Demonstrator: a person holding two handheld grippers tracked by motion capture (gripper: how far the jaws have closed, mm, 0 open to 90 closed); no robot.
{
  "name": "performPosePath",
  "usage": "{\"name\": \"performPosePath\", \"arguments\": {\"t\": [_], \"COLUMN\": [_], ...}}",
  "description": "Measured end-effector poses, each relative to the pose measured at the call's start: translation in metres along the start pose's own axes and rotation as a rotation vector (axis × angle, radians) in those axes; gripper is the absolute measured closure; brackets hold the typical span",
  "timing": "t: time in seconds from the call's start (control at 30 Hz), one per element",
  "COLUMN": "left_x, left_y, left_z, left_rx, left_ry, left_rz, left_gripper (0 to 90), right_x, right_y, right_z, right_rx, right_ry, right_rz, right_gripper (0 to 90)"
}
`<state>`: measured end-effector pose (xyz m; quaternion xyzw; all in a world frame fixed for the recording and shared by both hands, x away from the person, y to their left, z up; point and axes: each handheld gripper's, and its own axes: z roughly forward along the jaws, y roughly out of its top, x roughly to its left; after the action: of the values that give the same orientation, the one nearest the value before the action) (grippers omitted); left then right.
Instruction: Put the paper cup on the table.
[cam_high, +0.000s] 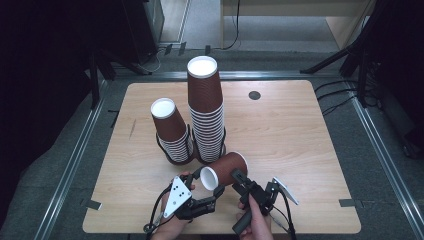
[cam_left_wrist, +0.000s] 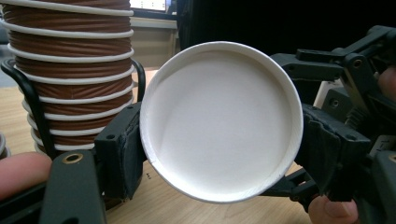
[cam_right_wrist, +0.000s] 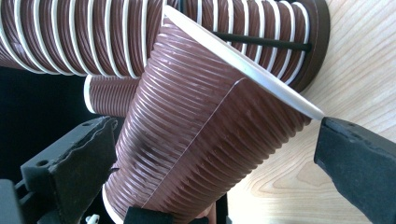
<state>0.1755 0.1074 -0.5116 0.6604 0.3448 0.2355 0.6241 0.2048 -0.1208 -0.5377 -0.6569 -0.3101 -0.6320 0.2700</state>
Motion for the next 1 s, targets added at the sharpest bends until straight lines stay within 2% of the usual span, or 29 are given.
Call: {"name": "performPosePath", "arguments": {"t": [0.3, 0.73, 1.0], "left_x": [-0.007, -0.016, -0.018], "left_y": [-0.003, -0.008, -0.009], "left_z": [0.003, 0.006, 0.007], "left_rx": [0.007, 0.024, 0.032], "left_ry": [-0.012, -0.052, -0.055], "left_rz": [0.01, 0.027, 0.031], "left_gripper": [23.9, 23.9, 24.0], "right_x": [-0.002, -0.005, -0.006], "right_y": [0.0, 0.0, 0.003], "right_z": [0.002, 0.003, 0.002], "right_rx": [0.013, 0.018, 0.012], "right_ry": [0.006, 0.028, 0.027], "right_rz": [0.059, 0.082, 0.09], "right_gripper": [0.0, 0.0, 0.0]}}
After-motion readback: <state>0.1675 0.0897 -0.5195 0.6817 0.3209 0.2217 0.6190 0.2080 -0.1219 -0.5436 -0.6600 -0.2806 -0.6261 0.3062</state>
